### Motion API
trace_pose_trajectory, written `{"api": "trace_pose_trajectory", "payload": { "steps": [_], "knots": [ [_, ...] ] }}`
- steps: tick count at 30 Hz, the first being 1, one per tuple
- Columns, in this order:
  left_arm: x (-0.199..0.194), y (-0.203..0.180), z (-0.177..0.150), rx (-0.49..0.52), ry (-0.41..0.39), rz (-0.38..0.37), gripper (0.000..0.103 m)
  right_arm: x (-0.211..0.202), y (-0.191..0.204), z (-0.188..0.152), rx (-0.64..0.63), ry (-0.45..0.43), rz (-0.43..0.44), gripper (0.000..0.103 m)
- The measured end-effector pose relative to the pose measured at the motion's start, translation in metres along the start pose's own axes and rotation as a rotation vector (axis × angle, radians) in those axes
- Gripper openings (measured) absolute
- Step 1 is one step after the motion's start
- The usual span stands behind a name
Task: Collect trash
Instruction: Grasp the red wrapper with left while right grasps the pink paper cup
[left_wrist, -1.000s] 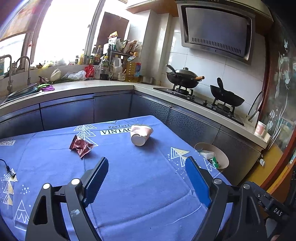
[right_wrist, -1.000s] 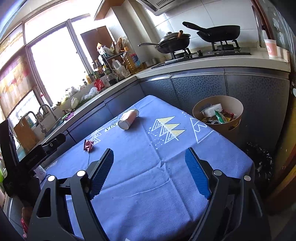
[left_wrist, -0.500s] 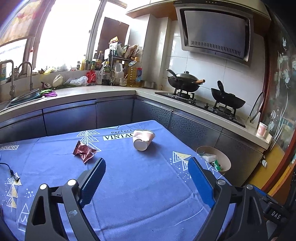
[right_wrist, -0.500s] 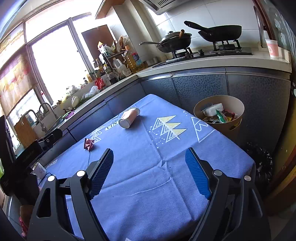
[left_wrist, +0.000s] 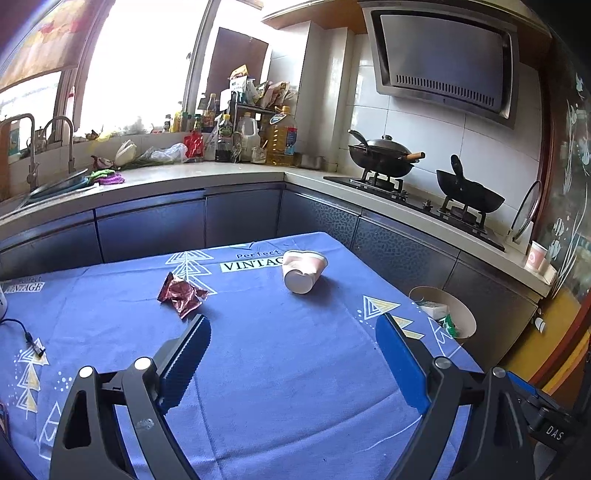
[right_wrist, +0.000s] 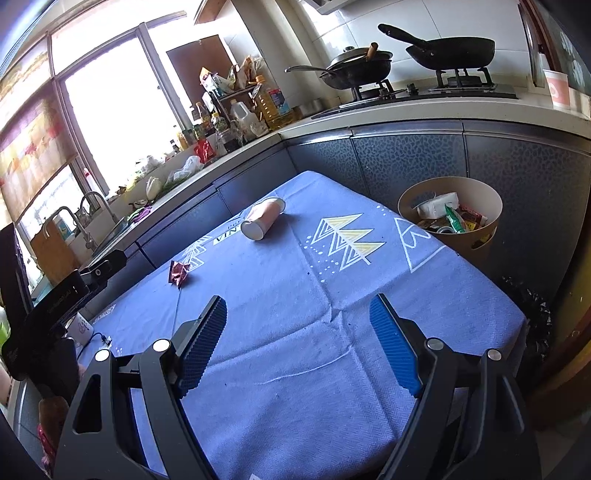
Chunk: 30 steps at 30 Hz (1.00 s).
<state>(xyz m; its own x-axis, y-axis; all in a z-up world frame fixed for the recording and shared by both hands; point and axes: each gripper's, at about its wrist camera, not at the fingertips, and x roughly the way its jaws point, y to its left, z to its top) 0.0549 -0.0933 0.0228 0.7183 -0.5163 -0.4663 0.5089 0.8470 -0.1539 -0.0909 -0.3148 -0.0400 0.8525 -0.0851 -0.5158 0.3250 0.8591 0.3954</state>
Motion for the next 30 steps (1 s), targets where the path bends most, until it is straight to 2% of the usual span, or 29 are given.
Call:
{"api": "trace_pose_trajectory", "payload": {
  "steps": [3, 7, 12, 19, 21, 24, 27, 29, 30],
  "knots": [
    [0.018, 0.032, -0.001, -0.087, 0.069, -0.015, 0.09, 0.014, -0.002, -0.003, -0.005, 0.034, 0.012, 0.079],
    [0.053, 0.096, 0.001, -0.257, 0.182, -0.061, 0.078, 0.036, -0.009, -0.003, -0.003, 0.078, 0.029, 0.079],
    [0.095, 0.163, 0.018, -0.375, 0.226, -0.053, 0.078, 0.07, -0.019, 0.006, 0.006, 0.134, 0.067, 0.079],
    [0.165, 0.183, 0.042, -0.396, 0.314, -0.028, 0.078, 0.141, -0.004, 0.066, -0.059, 0.153, 0.163, 0.074],
    [0.187, 0.192, 0.049, -0.441, 0.35, -0.032, 0.078, 0.171, -0.001, 0.088, -0.066, 0.162, 0.166, 0.075],
    [0.222, 0.202, 0.056, -0.478, 0.417, 0.017, 0.077, 0.213, 0.004, 0.116, -0.073, 0.172, 0.136, 0.075],
    [0.245, 0.202, 0.052, -0.464, 0.495, 0.083, 0.05, 0.256, 0.01, 0.141, -0.045, 0.21, 0.135, 0.078],
    [0.253, 0.2, 0.046, -0.456, 0.537, 0.103, 0.017, 0.28, 0.017, 0.155, -0.043, 0.226, 0.133, 0.08],
    [0.253, 0.2, 0.042, -0.459, 0.545, 0.098, 0.01, 0.29, 0.019, 0.158, -0.038, 0.239, 0.137, 0.081]
  ]
}}
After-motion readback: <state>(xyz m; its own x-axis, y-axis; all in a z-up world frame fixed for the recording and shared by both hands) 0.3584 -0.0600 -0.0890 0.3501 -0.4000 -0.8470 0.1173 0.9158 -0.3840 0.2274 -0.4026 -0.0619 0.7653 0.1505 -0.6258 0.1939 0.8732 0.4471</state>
